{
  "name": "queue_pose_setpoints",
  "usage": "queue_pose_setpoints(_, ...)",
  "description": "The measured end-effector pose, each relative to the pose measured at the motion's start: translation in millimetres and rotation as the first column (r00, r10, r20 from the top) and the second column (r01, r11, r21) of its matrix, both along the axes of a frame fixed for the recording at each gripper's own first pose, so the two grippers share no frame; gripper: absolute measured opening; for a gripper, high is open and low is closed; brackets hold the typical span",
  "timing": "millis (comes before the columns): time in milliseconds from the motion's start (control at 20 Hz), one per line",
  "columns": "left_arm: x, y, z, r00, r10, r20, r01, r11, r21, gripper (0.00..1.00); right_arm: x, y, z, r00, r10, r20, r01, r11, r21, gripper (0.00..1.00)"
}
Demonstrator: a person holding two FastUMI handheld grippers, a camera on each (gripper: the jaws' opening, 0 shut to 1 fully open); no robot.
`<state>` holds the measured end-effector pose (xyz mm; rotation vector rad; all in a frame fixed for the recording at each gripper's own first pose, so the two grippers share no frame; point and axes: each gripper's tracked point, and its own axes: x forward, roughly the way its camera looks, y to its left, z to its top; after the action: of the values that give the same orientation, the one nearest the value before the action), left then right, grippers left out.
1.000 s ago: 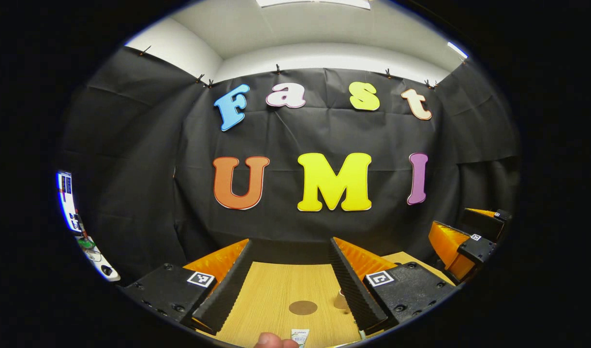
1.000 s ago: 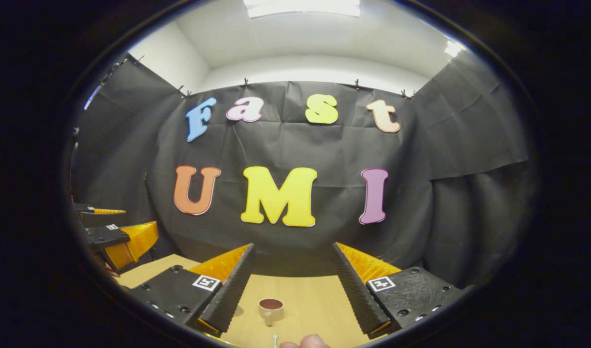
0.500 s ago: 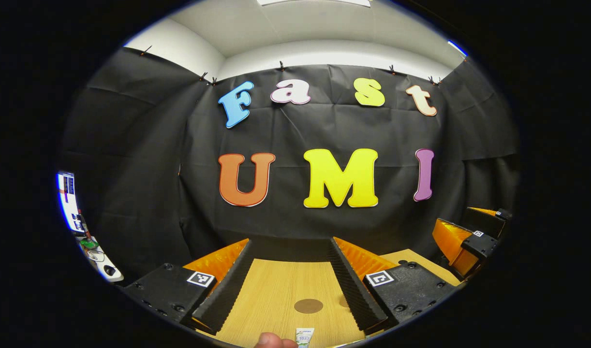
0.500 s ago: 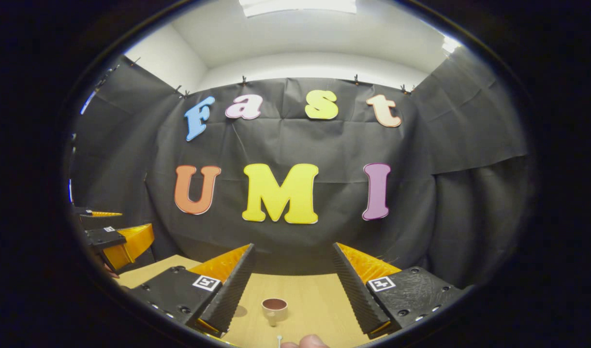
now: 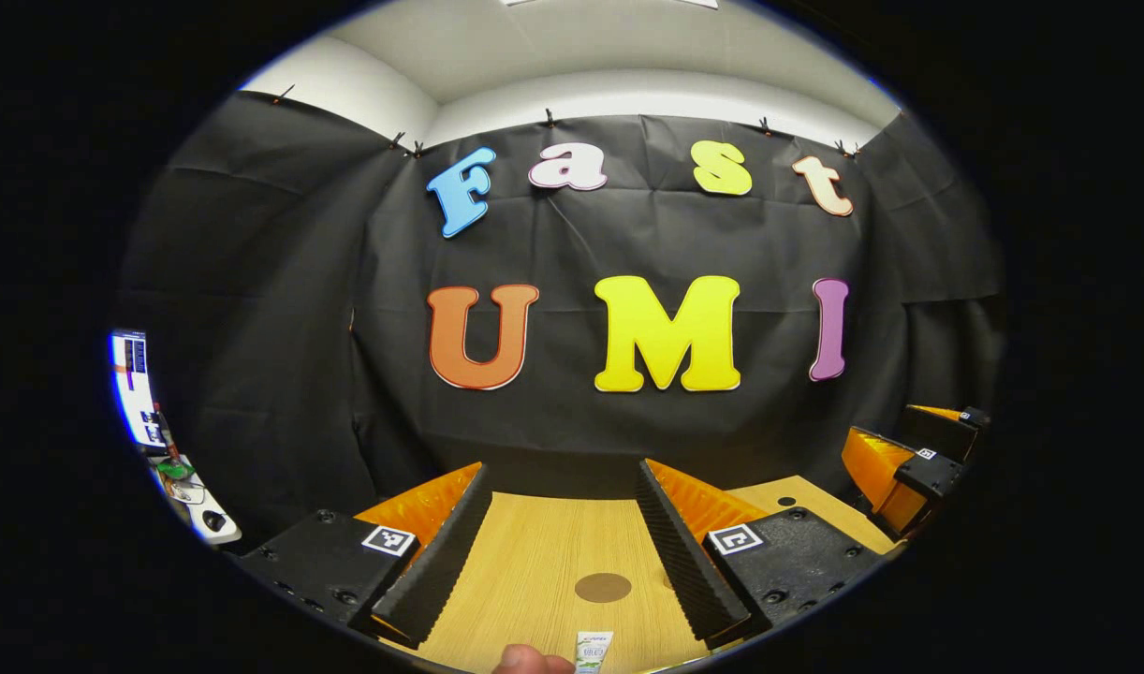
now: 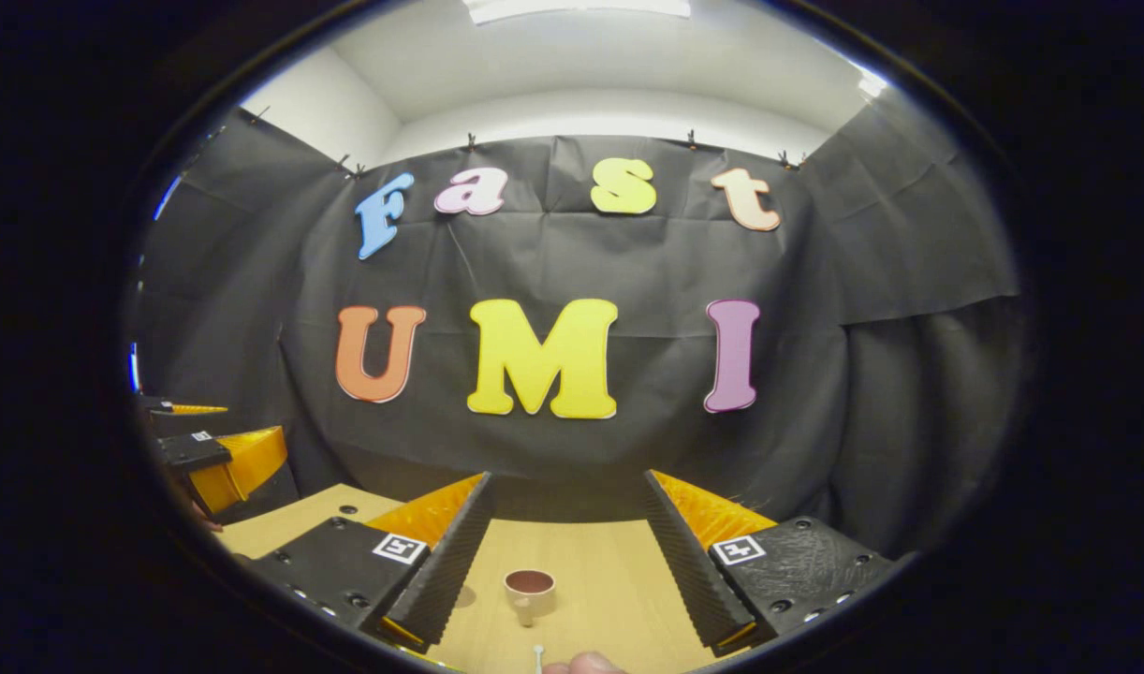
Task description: Put the toothbrush and toothpaste on the desktop into the cup, then pick up the cup and place it on the coaster on the desktop.
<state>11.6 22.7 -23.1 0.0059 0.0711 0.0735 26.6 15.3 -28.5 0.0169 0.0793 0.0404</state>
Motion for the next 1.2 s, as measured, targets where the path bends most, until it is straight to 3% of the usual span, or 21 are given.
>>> queue_pose_setpoints(450,-10.8,-4.8,-68.5,0.986,-0.011,-0.168,0.011,1.0,-0.001,0.98,-4.1,-12.6,-62.3,0.985,0.002,-0.172,-0.006,1.0,-0.026,0.97)
queue_pose_setpoints(700,-25.7,-20.8,-117.3,0.953,-0.061,-0.297,0.064,0.998,-0.002,0.98,-15.8,-10.6,-115.8,0.946,0.02,-0.322,-0.029,0.999,-0.023,0.98)
queue_pose_setpoints(900,-43.8,-33.6,-163.4,0.902,-0.101,-0.419,0.099,0.995,-0.027,0.98,-26.4,-3.2,-157.8,0.899,0.049,-0.435,-0.067,0.997,-0.025,0.95)
queue_pose_setpoints(1200,-69.4,-35.9,-218.9,0.798,-0.127,-0.59,0.105,0.992,-0.071,0.98,-40.4,3.5,-217.2,0.807,0.07,-0.587,-0.112,0.993,-0.036,0.95)
